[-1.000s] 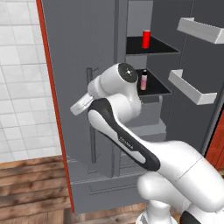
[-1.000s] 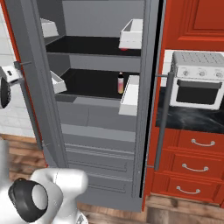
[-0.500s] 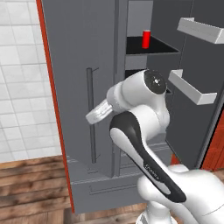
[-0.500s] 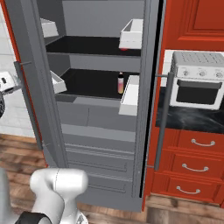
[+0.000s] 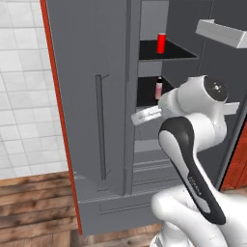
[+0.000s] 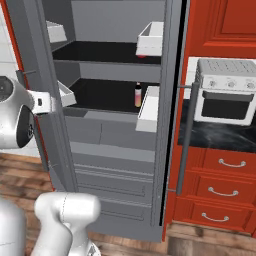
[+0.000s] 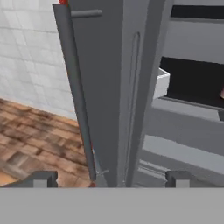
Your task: Open the fridge, grab two sodas, and place both sodas inside the bowl with ice on the dining counter.
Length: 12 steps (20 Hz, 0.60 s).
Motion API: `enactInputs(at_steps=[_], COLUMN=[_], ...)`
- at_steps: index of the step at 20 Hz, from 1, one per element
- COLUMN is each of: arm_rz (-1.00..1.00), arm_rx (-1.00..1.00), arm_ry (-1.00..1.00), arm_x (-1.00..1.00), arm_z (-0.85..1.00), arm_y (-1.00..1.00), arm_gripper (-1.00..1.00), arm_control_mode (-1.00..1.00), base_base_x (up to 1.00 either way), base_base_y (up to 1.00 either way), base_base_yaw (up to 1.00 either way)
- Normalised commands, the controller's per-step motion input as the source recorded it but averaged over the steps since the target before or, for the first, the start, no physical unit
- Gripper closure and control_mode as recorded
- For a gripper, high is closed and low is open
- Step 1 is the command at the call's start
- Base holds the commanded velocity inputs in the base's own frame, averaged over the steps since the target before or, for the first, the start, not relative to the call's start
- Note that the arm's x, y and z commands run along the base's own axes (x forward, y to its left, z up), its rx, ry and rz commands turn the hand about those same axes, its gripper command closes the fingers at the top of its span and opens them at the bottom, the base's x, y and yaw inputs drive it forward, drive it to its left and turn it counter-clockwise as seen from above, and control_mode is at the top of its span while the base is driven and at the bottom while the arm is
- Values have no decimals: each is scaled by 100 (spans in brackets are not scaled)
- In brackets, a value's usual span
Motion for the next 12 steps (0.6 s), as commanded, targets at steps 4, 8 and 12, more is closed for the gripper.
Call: enactInputs(at_steps=[4,8,12], arm_rz=[-19,-15,-14], arm_rx=[34,37,28], arm_ry=[15,18,22], arm_x=[0,24,48], arm_z=[-16,32,56], arm_y=[-98,-58,-35], arm_gripper=[-100,-100,-100], arm_control_mode=[-100,-100,-100], base_base_x=[0,0,0], base_base_y=[0,0,0], base_base_yaw=[0,0,0])
